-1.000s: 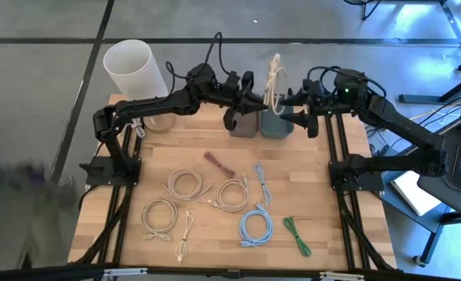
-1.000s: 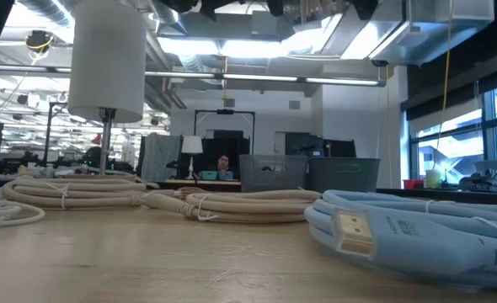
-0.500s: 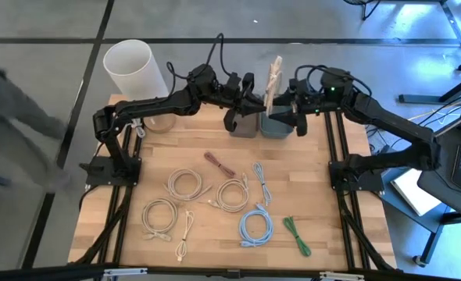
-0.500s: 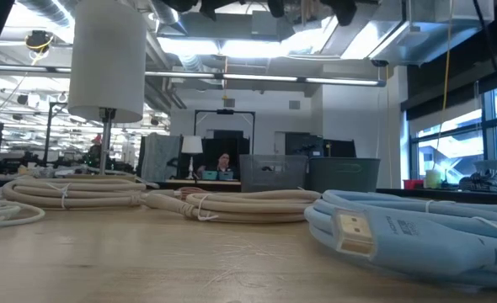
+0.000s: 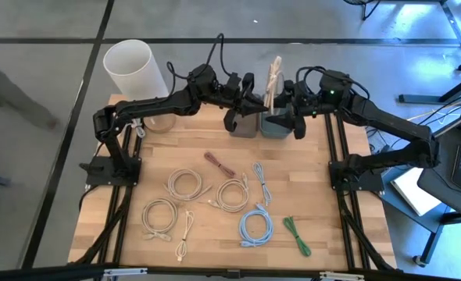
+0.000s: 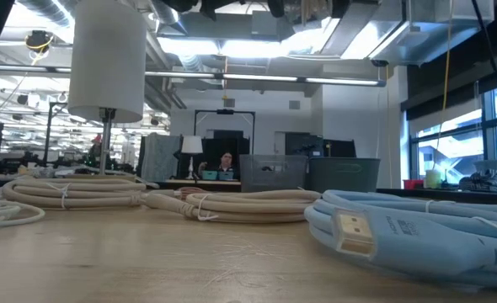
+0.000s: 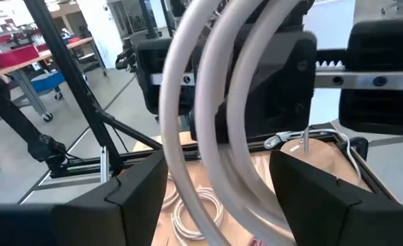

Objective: Pick & Place USB Port
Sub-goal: Put the light brown HDMI cable into the blue bin

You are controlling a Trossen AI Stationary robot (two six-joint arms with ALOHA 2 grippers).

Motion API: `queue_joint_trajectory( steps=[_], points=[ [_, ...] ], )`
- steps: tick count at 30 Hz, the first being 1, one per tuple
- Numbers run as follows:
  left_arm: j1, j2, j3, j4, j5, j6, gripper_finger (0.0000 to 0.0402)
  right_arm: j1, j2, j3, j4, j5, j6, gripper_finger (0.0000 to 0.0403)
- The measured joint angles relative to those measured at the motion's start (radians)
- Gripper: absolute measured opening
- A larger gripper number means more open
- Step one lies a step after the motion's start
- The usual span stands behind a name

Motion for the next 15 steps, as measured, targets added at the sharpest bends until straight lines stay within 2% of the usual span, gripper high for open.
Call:
queue_joint_trajectory(
  steps=[4, 7, 10, 13, 15],
  points=[
    [-0.001, 0.0, 0.0, 0.004, 0.0, -0.006, 0.0007, 0.006, 0.036, 0.0, 0.047, 0.002, 0.009, 0.0256],
    [-0.005, 0.0, 0.0, 0.003, 0.0, -0.008, 0.0007, 0.007, 0.063, 0.0, 0.069, 0.003, 0.015, 0.0231],
    [-0.005, 0.0, 0.0, 0.002, 0.003, -0.013, 0.0007, 0.007, 0.075, 0.001, 0.067, 0.004, -0.004, 0.0162],
    [-0.003, 0.0, 0.0, 0.001, -0.007, -0.033, 0.0013, 0.007, 0.073, 0.001, 0.067, 0.001, -0.052, 0.0049],
    [-0.003, 0.0, 0.0, 0.003, -0.013, -0.037, 0.0024, 0.004, 0.066, 0.002, 0.061, 0.015, -0.068, 0.0034]
  ],
)
